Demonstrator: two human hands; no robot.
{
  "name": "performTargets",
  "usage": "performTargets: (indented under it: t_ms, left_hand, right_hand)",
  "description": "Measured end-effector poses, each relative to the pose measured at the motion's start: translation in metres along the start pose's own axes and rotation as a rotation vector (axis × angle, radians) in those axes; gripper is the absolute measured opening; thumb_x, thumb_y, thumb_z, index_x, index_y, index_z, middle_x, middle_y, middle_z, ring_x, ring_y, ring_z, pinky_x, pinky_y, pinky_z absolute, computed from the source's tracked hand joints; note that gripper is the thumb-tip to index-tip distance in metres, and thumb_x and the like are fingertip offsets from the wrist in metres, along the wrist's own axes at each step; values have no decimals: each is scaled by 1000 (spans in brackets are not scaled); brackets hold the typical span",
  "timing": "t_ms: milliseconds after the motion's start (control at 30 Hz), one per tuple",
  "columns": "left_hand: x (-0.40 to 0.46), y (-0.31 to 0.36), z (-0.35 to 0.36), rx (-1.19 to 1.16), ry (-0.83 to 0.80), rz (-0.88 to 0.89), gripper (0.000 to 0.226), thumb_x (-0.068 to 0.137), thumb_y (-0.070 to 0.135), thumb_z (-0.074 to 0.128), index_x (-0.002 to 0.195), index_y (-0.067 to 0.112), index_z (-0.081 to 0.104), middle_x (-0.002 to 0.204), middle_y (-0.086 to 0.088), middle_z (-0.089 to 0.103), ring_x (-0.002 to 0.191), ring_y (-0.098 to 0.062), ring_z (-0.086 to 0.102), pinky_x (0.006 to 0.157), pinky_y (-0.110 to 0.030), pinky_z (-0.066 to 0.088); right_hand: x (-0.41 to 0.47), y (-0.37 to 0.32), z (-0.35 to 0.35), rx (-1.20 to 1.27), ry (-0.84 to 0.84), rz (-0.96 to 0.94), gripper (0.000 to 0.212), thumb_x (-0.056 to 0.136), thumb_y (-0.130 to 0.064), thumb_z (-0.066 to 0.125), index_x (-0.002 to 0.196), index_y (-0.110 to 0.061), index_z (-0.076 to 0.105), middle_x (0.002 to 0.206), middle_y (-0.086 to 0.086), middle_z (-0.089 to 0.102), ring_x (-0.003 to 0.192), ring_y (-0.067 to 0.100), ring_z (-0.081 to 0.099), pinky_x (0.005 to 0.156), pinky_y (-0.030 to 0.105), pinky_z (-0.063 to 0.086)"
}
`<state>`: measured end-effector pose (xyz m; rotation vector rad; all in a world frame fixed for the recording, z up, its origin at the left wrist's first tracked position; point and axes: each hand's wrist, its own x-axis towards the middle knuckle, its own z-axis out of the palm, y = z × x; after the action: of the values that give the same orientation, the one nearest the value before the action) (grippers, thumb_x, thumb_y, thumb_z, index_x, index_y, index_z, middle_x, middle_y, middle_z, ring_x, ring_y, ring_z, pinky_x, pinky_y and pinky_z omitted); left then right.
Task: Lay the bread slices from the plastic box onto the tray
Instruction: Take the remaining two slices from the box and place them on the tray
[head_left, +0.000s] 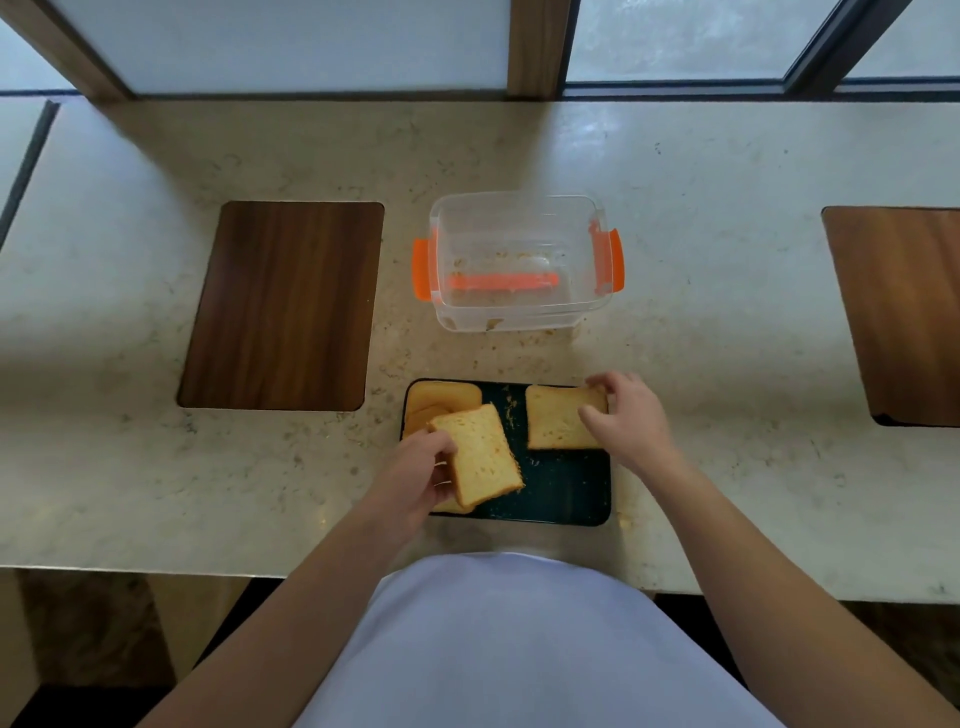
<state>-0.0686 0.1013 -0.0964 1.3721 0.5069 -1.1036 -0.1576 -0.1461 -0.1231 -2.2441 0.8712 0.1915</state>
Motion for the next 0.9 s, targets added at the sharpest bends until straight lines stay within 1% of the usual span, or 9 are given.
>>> performTargets:
  t_ms: [67, 233, 367, 467, 533, 633, 700, 800, 900]
  left_hand:
    - [0, 0, 1, -1, 5, -1, 27, 89, 6, 49, 113, 15, 57, 117, -16, 59, 107, -33, 60, 71, -42, 57]
    - [1, -1, 4, 13, -7, 5, 26, 90, 6, 48, 113, 13, 58, 114, -16, 59, 102, -32, 61, 65, -38, 57]
    - [1, -2, 7, 37, -8, 6, 25, 90, 5, 48, 112, 11, 59, 111, -16, 60, 97, -29, 62, 57, -32, 57]
    - [2, -4, 8, 68, -10, 5, 24, 90, 5, 47, 110, 11, 59, 109, -15, 59, 96, -29, 62, 61, -35, 56]
    - [1, -5, 7, 83, -14, 0, 24, 91, 6, 47, 111, 11, 59, 112, -16, 59, 98, -30, 62, 65, -37, 56]
    - [0, -6, 6, 109, -21, 1, 26, 90, 6, 47, 114, 10, 58, 114, -17, 59, 100, -31, 62, 65, -37, 57]
    - [0, -6, 5, 109, -28, -2, 27, 90, 6, 47, 115, 9, 57, 114, -18, 59, 101, -32, 61, 67, -38, 57]
    - [0, -4, 6, 67, -49, -16, 26, 90, 4, 47, 113, 10, 57, 112, -16, 59, 99, -31, 62, 65, -37, 57]
    - [0, -5, 9, 47, -82, -42, 28, 90, 2, 48, 116, 10, 56, 116, -17, 60, 104, -34, 64, 71, -40, 59]
  right_hand:
    - [-9, 1, 5, -75, -3, -53, 49, 84, -27, 66, 132, -19, 59, 133, 3, 56, 126, 22, 48, 104, 45, 44]
    - [-34, 14, 28, -297, -74, -94, 66, 87, -36, 70, 147, -23, 46, 150, 3, 46, 138, 24, 40, 110, 50, 36]
    - [-47, 26, 42, -480, -58, -144, 71, 84, -38, 74, 147, -25, 45, 153, 6, 45, 139, 28, 39, 109, 50, 36]
    - [-45, 27, 46, -489, 9, -167, 58, 83, -29, 74, 138, -22, 55, 143, 9, 53, 132, 30, 46, 104, 49, 40]
    - [-40, 23, 43, -493, 37, -158, 50, 81, -27, 72, 130, -21, 60, 134, 9, 58, 124, 30, 50, 99, 47, 40]
    - [-33, 18, 39, -493, 58, -140, 46, 79, -25, 72, 124, -19, 63, 128, 9, 59, 117, 31, 52, 95, 47, 40]
    - [-29, 17, 36, -487, 52, -138, 47, 80, -22, 71, 126, -19, 63, 131, 7, 59, 118, 31, 51, 95, 47, 41]
    - [-29, 15, 36, -462, 31, -133, 49, 84, -20, 69, 132, -19, 60, 138, 6, 55, 125, 30, 47, 99, 46, 39]
    - [-36, 11, 38, -399, 24, -88, 53, 85, -18, 65, 138, -18, 56, 146, 8, 50, 133, 29, 42, 105, 48, 37]
